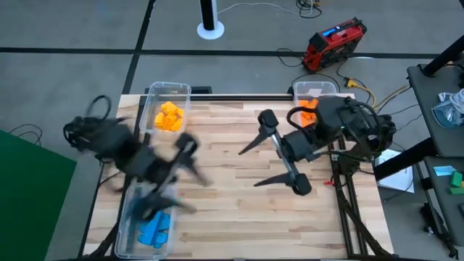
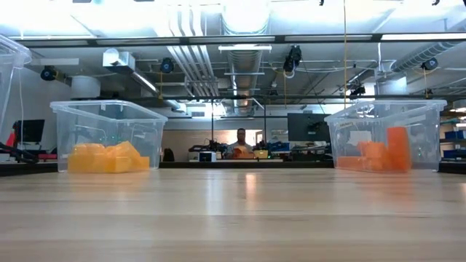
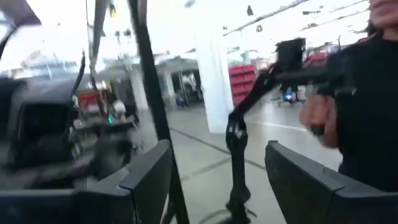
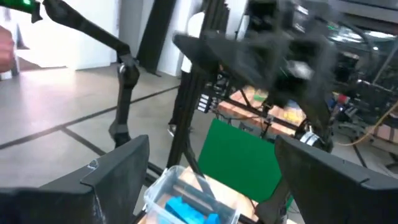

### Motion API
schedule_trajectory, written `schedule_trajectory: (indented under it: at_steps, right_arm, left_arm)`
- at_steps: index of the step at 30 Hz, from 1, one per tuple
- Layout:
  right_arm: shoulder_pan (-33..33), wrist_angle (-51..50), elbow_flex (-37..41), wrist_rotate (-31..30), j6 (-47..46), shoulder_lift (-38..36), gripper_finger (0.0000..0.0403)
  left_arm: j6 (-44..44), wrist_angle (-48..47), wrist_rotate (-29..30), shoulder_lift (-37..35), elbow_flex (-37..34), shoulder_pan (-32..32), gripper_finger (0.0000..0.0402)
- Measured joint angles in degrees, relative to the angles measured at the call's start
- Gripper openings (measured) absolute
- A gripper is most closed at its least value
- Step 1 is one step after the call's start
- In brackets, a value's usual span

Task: Sort blocks
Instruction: Return to Home Position

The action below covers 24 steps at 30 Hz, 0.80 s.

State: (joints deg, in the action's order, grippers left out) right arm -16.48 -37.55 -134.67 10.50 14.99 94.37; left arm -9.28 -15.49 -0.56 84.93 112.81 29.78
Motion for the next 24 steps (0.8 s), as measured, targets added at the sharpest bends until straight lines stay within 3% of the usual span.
schedule_trajectory:
  at_steps: [4,8,21,24]
  right_arm:
    - [-1.5,-3.8,0.0,0.0,0.6,-2.8,0.0329]
    - [-2.2,-7.9,0.2,0.0,1.4,-6.4,0.0322]
    - [-2.2,-5.4,8.8,-3.7,3.0,-14.1,0.0299]
    - [-2.2,-1.9,13.1,-3.7,3.1,-16.1,0.0295]
  left_arm:
    - [5.1,-3.3,-8.3,3.4,0.0,-9.1,0.0233]
    - [6.4,-5.0,-15.3,6.4,-0.2,-13.6,0.0233]
    - [3.8,-4.2,-19.7,5.7,-0.4,-20.1,0.0233]
    - [6.0,6.4,-23.5,6.5,-4.5,-21.2,0.0233]
